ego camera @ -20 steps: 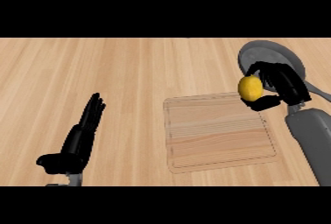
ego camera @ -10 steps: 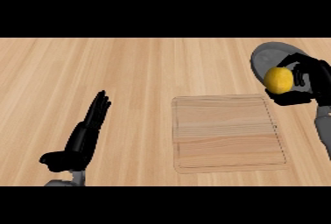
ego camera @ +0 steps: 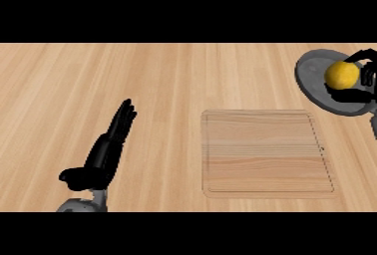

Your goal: Pick the lemon from the cutting board and place it in the pan

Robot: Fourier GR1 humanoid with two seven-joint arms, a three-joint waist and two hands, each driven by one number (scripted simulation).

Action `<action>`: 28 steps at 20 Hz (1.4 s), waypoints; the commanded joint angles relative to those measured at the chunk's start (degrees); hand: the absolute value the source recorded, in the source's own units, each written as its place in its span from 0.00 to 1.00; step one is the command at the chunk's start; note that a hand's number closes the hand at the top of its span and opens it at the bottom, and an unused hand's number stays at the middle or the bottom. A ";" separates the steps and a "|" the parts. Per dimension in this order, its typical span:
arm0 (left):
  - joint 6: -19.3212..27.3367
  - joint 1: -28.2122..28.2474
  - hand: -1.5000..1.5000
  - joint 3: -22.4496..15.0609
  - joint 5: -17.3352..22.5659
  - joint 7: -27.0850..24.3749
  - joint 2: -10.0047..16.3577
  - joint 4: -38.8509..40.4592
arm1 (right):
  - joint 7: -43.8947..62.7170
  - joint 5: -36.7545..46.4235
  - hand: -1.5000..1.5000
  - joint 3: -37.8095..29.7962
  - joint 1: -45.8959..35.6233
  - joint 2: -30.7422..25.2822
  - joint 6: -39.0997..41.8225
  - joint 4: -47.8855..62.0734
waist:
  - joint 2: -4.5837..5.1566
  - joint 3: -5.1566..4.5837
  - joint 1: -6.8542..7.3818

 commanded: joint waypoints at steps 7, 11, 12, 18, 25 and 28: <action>-0.44 -2.30 0.50 -1.38 -1.02 0.47 -1.46 0.70 | -12.75 -3.94 1.00 -9.17 -11.99 -5.64 -4.13 21.82 | 1.00 0.15 2.21; -1.28 0.05 0.50 -1.83 -1.12 -0.55 -0.49 -1.01 | -15.23 -4.08 1.00 -10.48 -12.24 -7.00 -5.51 25.48 | 1.30 0.23 3.38; -1.57 -2.73 0.50 -1.11 -1.01 -0.02 -0.57 1.68 | -8.69 -1.47 1.00 -7.31 -12.32 -8.49 1.49 28.82 | 1.74 0.14 3.30; -2.08 -2.64 0.50 -2.47 -1.38 -0.37 -0.87 -0.14 | -3.75 4.56 0.00 -0.67 -14.87 -7.48 14.07 34.67 | 2.17 0.27 5.66; -1.91 -2.50 0.50 -1.53 -0.24 1.08 -1.30 -0.08 | -9.48 -1.12 0.00 -6.52 -16.40 -6.23 15.82 34.42 | 2.00 0.45 4.21; -2.08 -1.87 0.50 -0.29 -0.46 0.33 0.09 0.59 | -14.18 -5.93 0.00 -11.31 -15.78 -6.70 16.58 33.48 | 1.81 0.47 3.34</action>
